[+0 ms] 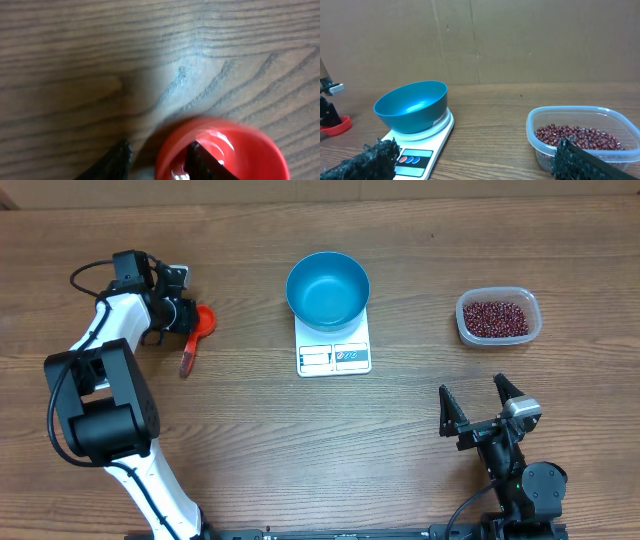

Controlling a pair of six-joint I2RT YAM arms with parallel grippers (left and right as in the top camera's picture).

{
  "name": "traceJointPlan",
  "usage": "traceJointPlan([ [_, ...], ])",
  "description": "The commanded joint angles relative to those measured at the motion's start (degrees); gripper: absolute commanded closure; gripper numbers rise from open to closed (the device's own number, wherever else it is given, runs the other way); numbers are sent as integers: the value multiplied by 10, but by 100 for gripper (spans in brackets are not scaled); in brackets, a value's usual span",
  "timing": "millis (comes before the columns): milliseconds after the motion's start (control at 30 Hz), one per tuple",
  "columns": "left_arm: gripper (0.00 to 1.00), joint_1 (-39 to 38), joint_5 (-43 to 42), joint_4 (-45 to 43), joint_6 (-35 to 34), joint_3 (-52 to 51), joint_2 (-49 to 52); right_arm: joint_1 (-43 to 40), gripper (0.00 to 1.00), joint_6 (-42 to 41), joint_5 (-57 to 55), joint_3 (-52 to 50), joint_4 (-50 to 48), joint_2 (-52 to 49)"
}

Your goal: Scoop item into bowl and weigh 150g on scale

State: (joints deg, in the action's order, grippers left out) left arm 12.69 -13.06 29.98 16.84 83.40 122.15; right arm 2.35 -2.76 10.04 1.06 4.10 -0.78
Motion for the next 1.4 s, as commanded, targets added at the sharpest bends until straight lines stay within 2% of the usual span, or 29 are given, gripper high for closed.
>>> traceJointPlan([
  [0,69,-12,-5,-5,2,7,23,3,0,2,-6,-6,-2,6],
  [67,76,-15,-5,-12,-3,7,23,3,0,2,-6,-6,-2,6],
  [133,94,-19,-5,-20,-6,7,23,3,0,2,-6,-6,-2,6],
  [167,96,-20,-5,-21,-6,7,23,3,0,2,-6,-6,-2,6],
  [300,96,-22,-5,-22,-38,10,18,3,0,2,-6,-6,-2,6],
  [433,96,-17,-5,-2,-124,33,1,3,0,2,-6,-6,-2,6],
  [733,96,-11,-5,167,-424,136,-112,3,0,2,-6,-6,-2,6],
  [900,96,-12,-10,254,-545,141,-191,3,0,2,-6,-6,-2,6],
  [1133,96,-27,-20,350,-596,141,-266,3,0,2,-6,-6,-2,6],
  [1367,96,-71,-15,406,-635,139,-278,3,0,2,-6,-6,-2,6],
])
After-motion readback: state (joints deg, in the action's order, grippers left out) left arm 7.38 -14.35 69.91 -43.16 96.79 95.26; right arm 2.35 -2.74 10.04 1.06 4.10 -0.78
